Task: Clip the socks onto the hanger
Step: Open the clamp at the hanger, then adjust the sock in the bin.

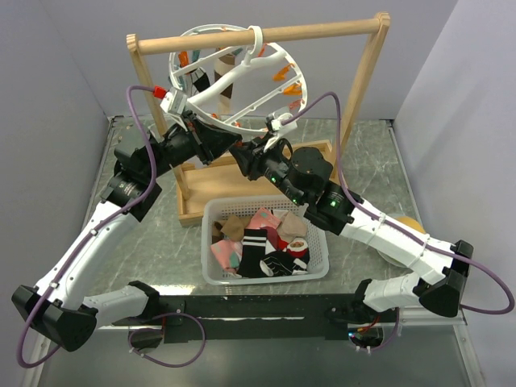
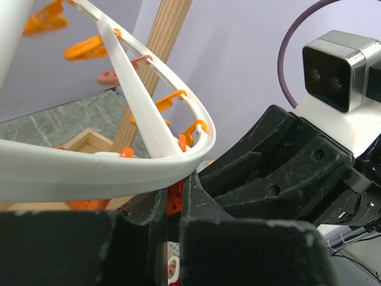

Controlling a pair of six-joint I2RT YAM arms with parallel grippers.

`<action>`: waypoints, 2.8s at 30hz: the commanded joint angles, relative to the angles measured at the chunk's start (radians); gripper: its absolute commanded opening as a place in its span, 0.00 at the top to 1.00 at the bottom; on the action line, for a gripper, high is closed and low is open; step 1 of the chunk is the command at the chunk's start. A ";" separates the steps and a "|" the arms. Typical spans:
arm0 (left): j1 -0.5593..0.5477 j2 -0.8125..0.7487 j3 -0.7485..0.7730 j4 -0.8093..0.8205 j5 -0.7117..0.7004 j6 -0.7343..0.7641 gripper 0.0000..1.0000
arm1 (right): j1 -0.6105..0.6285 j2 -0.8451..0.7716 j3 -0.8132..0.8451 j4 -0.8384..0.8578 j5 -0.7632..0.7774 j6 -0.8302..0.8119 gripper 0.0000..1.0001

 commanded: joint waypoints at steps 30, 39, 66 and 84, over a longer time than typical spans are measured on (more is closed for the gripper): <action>0.030 -0.066 -0.058 0.041 -0.030 -0.046 0.99 | -0.031 -0.331 -0.668 -0.273 0.333 0.706 0.28; 0.038 -0.071 -0.075 0.048 -0.006 -0.055 0.99 | -0.033 -0.038 -0.515 -0.537 0.410 0.748 0.27; 0.048 -0.112 -0.115 0.068 0.016 -0.086 0.99 | -0.027 0.025 -0.625 -0.126 -0.058 0.527 0.37; 0.050 -0.117 -0.112 0.064 0.017 -0.081 0.99 | -0.054 0.027 -0.684 0.026 -0.070 0.536 0.80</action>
